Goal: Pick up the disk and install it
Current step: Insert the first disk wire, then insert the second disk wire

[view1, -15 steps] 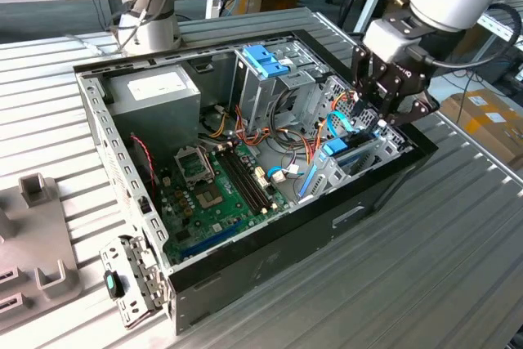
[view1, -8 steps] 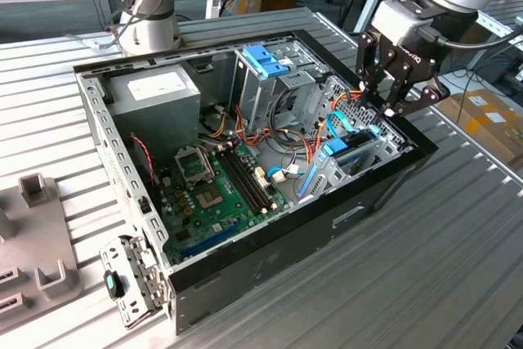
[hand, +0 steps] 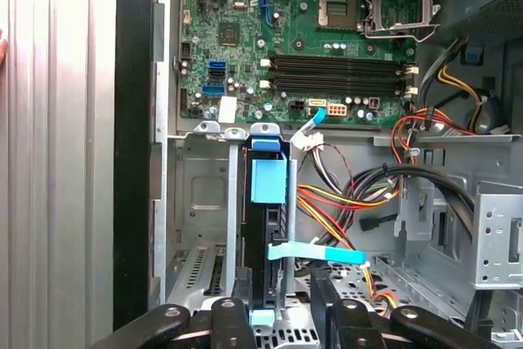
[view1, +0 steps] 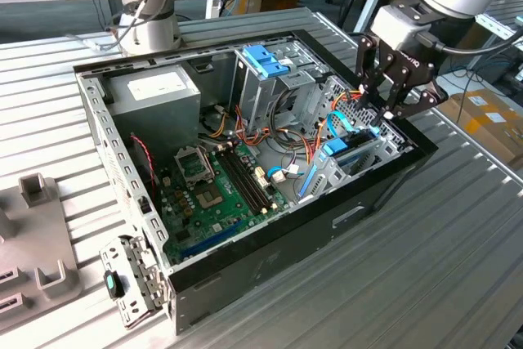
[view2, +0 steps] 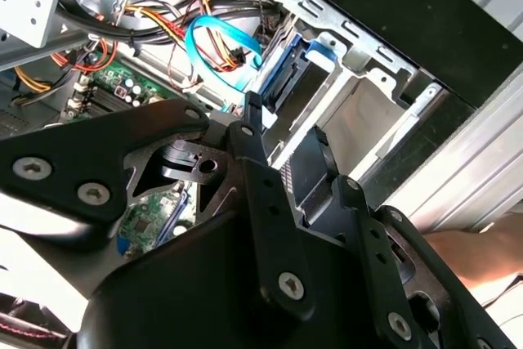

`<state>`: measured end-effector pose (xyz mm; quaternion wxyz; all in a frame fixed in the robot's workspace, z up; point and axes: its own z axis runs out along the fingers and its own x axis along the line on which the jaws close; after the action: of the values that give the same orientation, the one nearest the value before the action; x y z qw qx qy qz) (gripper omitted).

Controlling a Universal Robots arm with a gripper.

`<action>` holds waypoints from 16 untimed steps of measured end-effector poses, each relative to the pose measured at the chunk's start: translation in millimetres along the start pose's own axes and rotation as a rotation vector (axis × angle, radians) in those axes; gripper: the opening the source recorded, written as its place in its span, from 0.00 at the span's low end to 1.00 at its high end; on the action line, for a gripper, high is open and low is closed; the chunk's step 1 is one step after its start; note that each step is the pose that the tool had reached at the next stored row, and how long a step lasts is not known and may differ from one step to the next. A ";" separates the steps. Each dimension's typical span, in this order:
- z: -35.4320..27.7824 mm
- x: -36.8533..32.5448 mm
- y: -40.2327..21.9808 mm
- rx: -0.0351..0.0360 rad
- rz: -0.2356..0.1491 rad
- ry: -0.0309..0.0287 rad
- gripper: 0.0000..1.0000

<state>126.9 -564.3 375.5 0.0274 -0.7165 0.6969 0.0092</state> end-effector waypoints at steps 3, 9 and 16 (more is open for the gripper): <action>4.7 0.2 -0.5 0.0000 0.000 0.0000 0.42; 6.2 0.3 -1.0 0.0000 0.000 -0.0001 0.42; 6.4 -1.8 -2.2 0.0000 0.000 -0.0001 0.42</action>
<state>129.2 -562.2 369.3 0.0274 -0.7165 0.6970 0.0092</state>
